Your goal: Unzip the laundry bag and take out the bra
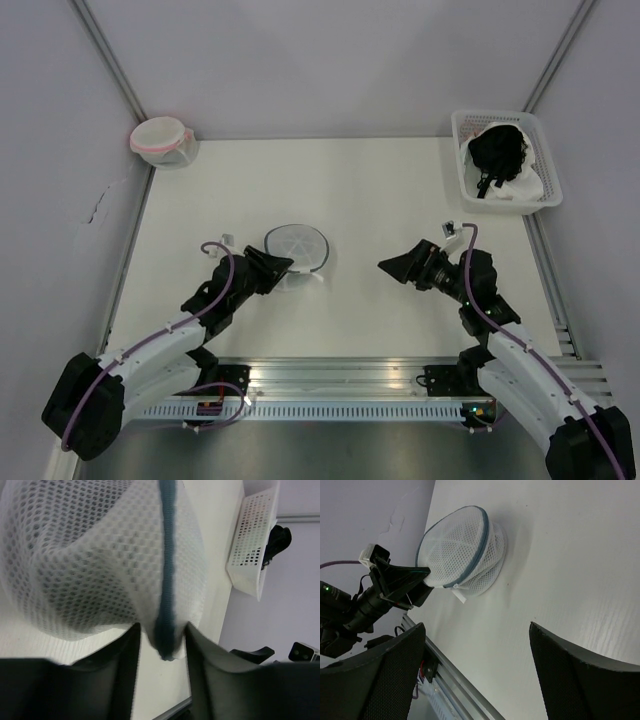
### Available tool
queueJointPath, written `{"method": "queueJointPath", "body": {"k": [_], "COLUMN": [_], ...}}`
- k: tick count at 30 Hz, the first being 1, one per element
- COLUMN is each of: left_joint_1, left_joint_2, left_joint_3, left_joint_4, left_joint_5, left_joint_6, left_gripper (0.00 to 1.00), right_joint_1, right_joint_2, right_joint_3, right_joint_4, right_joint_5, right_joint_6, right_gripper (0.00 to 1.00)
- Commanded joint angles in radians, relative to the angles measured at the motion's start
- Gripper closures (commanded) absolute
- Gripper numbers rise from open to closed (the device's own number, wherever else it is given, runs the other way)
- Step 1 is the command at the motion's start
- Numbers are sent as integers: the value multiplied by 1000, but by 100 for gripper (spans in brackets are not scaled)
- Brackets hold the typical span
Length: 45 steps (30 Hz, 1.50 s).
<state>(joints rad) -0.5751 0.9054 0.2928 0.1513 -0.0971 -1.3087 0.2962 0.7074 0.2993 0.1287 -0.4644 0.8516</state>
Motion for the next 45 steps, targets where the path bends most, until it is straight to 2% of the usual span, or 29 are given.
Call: {"method": "queueJointPath", "body": {"k": [1, 3, 4, 7, 9, 13, 15, 20, 29, 45], "left_joint_1": [-14, -15, -17, -23, -25, -29, -29, -29, -29, -48], "left_joint_2": [26, 39, 46, 66, 72, 55, 27, -28, -91, -88], "left_joint_3": [35, 35, 37, 42, 39, 43, 42, -3, -9, -43], "left_joint_4": [137, 159, 168, 174, 183, 179, 156, 189, 162, 183], "left_joint_5": [-72, -67, -59, -43, -32, 34, 69, 155, 212, 195], "left_joint_6": [2, 6, 6, -3, -12, -34, -63, -161, -245, -291], "left_gripper": [61, 71, 82, 98, 98, 98, 98, 98, 98, 98], "right_joint_1": [40, 78, 92, 161, 231, 349, 399, 460, 498, 550], "right_joint_2": [23, 41, 64, 125, 168, 305, 334, 412, 454, 537], "right_joint_3": [-2, 4, 15, 52, 78, 153, 175, 208, 224, 285], "right_joint_4": [65, 63, 63, 52, 43, 52, 63, 135, 198, 258], "right_joint_5": [13, 18, 21, 58, 101, 174, 223, 237, 267, 260], "right_joint_6": [-48, -66, -83, -120, -163, -221, -252, -278, -287, -264], "right_gripper": [12, 18, 20, 28, 38, 48, 45, 38, 38, 41]}}
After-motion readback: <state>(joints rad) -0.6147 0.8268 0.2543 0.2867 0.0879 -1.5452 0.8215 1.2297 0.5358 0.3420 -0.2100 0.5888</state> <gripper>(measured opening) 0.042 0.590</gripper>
